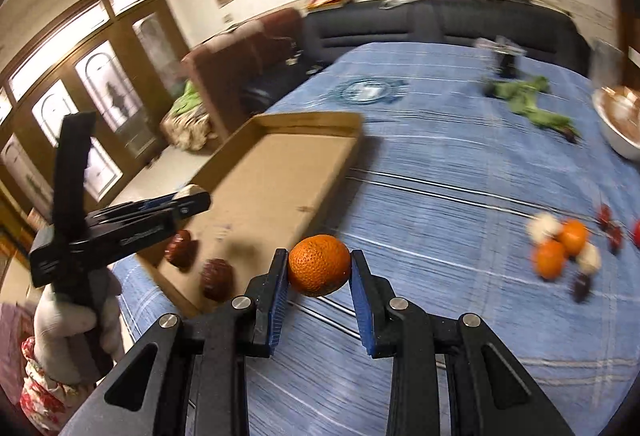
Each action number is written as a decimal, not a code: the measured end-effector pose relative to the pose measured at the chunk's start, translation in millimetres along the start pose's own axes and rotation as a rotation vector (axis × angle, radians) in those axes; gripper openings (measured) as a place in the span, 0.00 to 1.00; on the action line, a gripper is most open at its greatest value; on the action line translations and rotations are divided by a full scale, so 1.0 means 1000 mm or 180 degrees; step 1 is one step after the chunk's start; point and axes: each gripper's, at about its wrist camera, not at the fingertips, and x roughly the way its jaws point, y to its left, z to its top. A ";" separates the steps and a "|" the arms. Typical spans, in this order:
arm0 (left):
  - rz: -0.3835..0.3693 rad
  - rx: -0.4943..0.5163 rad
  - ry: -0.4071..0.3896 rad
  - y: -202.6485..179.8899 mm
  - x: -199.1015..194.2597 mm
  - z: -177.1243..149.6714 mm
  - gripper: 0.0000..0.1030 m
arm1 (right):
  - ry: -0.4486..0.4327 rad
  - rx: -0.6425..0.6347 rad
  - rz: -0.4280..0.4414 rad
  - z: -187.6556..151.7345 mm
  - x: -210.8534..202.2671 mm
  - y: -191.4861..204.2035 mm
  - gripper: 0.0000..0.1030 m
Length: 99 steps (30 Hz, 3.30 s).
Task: Organize fruits
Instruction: 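Carry the white cube and orange into the tray and open both tools, then move both open tools back to the remaining fruit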
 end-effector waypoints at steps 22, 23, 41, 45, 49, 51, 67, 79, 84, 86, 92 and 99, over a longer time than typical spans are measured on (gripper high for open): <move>0.0087 -0.0089 0.0194 0.029 0.042 0.005 0.36 | 0.0402 -0.0390 0.0004 0.013 0.105 0.057 0.35; 0.0092 -0.0092 0.0149 0.029 0.037 0.005 0.40 | 0.0394 -0.0382 0.0010 0.013 0.104 0.057 0.35; 0.0500 0.0163 -0.0612 -0.019 -0.078 -0.022 0.74 | -0.0072 -0.0095 0.0018 -0.003 0.012 0.033 0.35; 0.0475 0.0232 -0.0661 -0.036 -0.091 -0.028 0.74 | -0.0172 -0.0044 -0.0016 -0.012 -0.011 0.023 0.35; 0.0453 0.0318 -0.0704 -0.051 -0.102 -0.033 0.74 | -0.0235 0.0021 -0.0059 -0.023 -0.029 0.014 0.35; 0.0440 0.0359 -0.0721 -0.058 -0.105 -0.035 0.74 | -0.0253 0.0076 -0.0074 -0.027 -0.034 0.007 0.35; 0.0390 0.0616 -0.0770 -0.105 -0.112 -0.042 0.74 | -0.0286 0.0431 -0.0178 -0.055 -0.059 -0.047 0.35; 0.0333 0.0844 -0.0749 -0.135 -0.097 -0.042 0.74 | -0.0203 0.0657 -0.0299 -0.070 -0.062 -0.091 0.35; 0.0237 0.0843 -0.0643 -0.143 -0.086 -0.041 0.74 | -0.0159 0.0798 -0.0491 -0.075 -0.071 -0.119 0.34; 0.0068 0.0800 -0.0563 -0.145 -0.083 -0.041 0.74 | -0.0147 0.0833 -0.0605 -0.074 -0.076 -0.129 0.34; -0.0307 0.0760 -0.0457 -0.152 -0.083 -0.045 0.82 | -0.0341 0.0812 -0.1149 -0.069 -0.106 -0.151 0.57; -0.0387 0.0727 -0.0376 -0.160 -0.073 -0.050 0.82 | -0.0559 0.0832 -0.1396 -0.078 -0.136 -0.174 0.62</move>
